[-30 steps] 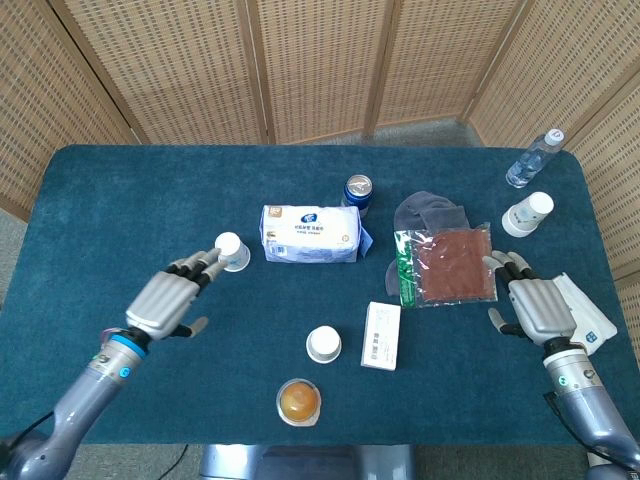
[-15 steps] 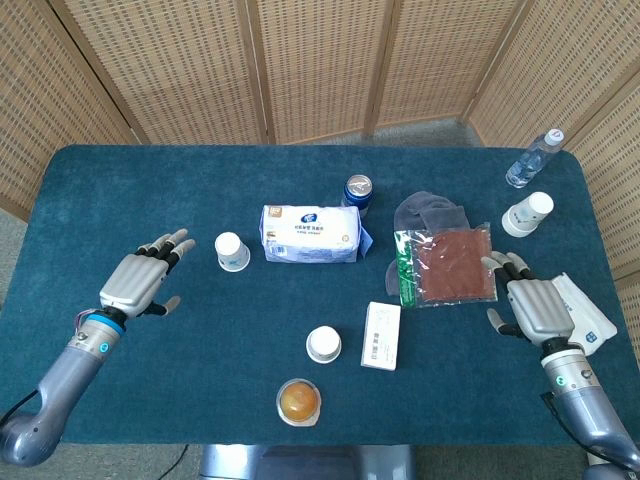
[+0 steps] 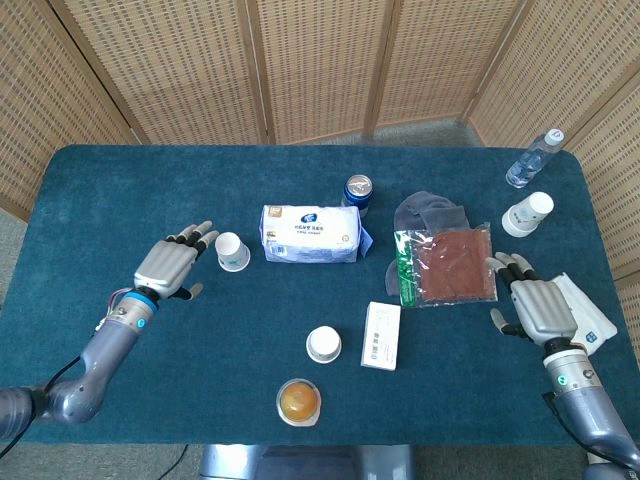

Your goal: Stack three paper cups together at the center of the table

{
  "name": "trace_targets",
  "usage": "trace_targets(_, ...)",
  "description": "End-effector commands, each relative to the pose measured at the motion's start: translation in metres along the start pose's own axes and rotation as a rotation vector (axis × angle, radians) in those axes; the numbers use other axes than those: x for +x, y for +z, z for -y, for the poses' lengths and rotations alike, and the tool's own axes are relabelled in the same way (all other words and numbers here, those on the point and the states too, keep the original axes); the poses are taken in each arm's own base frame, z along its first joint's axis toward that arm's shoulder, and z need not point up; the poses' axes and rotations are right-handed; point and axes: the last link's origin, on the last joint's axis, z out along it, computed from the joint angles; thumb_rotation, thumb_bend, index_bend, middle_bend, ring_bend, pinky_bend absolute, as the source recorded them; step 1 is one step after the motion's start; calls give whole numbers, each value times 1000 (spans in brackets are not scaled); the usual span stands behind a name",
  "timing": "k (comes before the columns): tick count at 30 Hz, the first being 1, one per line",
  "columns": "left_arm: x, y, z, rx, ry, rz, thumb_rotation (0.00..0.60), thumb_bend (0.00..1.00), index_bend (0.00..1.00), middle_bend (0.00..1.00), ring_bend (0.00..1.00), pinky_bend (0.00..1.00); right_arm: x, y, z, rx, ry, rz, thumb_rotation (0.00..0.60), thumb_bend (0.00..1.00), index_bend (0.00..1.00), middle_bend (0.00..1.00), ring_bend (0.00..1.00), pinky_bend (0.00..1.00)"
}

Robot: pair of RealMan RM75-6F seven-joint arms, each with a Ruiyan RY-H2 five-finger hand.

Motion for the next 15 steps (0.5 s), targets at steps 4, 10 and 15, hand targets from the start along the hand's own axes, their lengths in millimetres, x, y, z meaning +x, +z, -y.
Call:
trace_targets(4, -4, 18, -10, -4, 11, 22, 600, 371, 0, 0, 0, 234, 0, -1, -5, -18, 5, -2, 600, 445, 99, 80, 0, 377)
trace_targets(10, -3, 33, -16, -4, 6, 34, 600, 373, 0, 0, 0, 236, 2, -3, -10, -33, 5, -9, 600, 445, 99, 80, 0, 377)
trace_targets(15, -4, 46, -22, -4, -10, 46, 600, 373, 0, 0, 0, 243, 4, -5, -13, -44, 8, -12, 600, 444, 99, 80, 0, 377)
